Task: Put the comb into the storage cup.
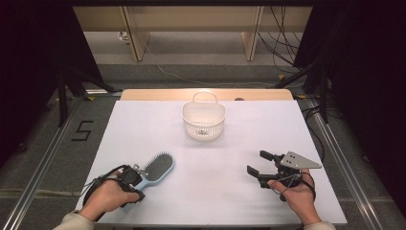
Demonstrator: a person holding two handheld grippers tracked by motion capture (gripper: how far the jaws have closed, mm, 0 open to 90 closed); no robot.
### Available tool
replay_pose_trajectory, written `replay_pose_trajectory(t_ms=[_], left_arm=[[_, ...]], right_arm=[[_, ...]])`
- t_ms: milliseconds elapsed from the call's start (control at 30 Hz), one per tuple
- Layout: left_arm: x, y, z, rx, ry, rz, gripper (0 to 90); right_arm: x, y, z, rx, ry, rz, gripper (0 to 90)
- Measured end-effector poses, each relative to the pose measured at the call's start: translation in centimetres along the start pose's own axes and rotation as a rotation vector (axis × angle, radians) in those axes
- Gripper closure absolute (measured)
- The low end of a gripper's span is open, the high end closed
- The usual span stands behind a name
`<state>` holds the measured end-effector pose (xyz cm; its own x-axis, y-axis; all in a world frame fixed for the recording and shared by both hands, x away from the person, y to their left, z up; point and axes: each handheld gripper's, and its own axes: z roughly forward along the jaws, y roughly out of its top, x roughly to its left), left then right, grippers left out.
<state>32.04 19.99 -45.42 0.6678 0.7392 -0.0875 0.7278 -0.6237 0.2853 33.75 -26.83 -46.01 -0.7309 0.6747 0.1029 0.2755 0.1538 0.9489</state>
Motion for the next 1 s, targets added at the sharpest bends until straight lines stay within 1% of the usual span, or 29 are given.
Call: replay_pose_trajectory(t_ms=[33, 67, 133, 167, 233, 300, 367, 400, 433, 500, 533, 600, 667, 733, 767, 833, 867, 933, 967, 1000], left_arm=[[0.0, 0.0, -0.3, -0.023, -0.001, -0.003, 77.2], [0.0, 0.0, -0.6, -0.047, -0.003, -0.014, 73.7], [0.1, 0.0, -1.4, -0.092, -0.009, -0.009, 65.5], [0.2, 0.0, -1.7, -0.116, -0.010, 0.001, 61.3], [0.4, 0.0, -2.3, -0.196, 0.012, -0.008, 51.0], [0.7, 0.0, -2.7, -0.264, 0.037, -0.013, 41.7], [1.0, -0.2, -2.9, -0.308, 0.070, -0.007, 31.6], [1.0, -0.2, -2.9, -0.308, 0.070, -0.007, 27.5], [1.4, -0.4, -2.8, -0.351, 0.100, 0.001, 23.3], [1.7, -0.6, -2.6, -0.373, 0.112, -0.046, 17.9], [1.9, -0.7, -2.4, -0.378, 0.111, -0.056, 15.8], [2.1, -0.9, -2.0, -0.363, 0.108, -0.076, 14.0], [2.2, -1.0, -1.6, -0.353, 0.103, -0.089, 7.8], [2.3, -1.0, -1.4, -0.342, 0.092, -0.094, 6.9], [2.4, -1.0, -1.3, -0.326, 0.089, -0.096, 6.5], [2.4, -1.0, -1.0, -0.276, 0.094, -0.081, 5.5], [2.4, -0.9, -0.9, -0.250, 0.100, -0.082, 5.4], [2.5, -0.7, -0.6, -0.184, 0.097, -0.089, 5.7], [2.5, -0.6, -0.5, -0.152, 0.084, -0.083, 6.4], [2.6, -0.5, -0.4, -0.128, 0.063, -0.079, 8.7]], right_arm=[[0.0, 0.0, 0.0, 0.001, -0.001, -0.001, 20.9], [0.0, 0.0, 0.0, 0.002, -0.002, -0.001, 20.9], [0.0, 0.0, 0.0, 0.002, -0.001, -0.001, 20.9], [0.0, 0.0, 0.0, 0.003, 0.000, -0.001, 20.8], [0.0, 0.0, 0.0, 0.000, 0.001, 0.000, 20.8], [0.0, 0.0, 0.0, 0.001, -0.002, -0.002, 20.8], [0.0, 0.0, 0.0, -0.001, 0.000, 0.000, 20.7], [0.0, 0.0, 0.0, 0.000, 0.001, 0.000, 20.6], [0.0, 0.0, 0.0, -0.001, 0.002, 0.000, 20.5], [0.0, 0.0, 0.0, 0.000, 0.001, -0.001, 20.4], [0.0, 0.0, 0.0, 0.001, 0.002, -0.002, 20.3], [0.0, 0.0, 0.0, 0.000, 0.002, -0.001, 20.2], [0.0, 0.0, 0.0, 0.000, 0.001, -0.001, 20.2], [0.0, 0.0, 0.0, 0.001, 0.002, -0.003, 20.1], [0.0, 0.0, 0.0, 0.001, 0.003, -0.002, 20.1], [0.0, 0.0, 0.0, 0.001, 0.003, -0.002, 20.0], [0.0, 0.0, 0.0, 0.002, 0.003, -0.001, 20.0], [0.0, 0.0, 0.0, 0.005, 0.003, -0.003, 19.8], [0.0, 0.0, 0.0, 0.005, 0.002, -0.004, 19.6], [0.0, 0.0, 0.0, 0.004, 0.000, -0.004, 19.5]])
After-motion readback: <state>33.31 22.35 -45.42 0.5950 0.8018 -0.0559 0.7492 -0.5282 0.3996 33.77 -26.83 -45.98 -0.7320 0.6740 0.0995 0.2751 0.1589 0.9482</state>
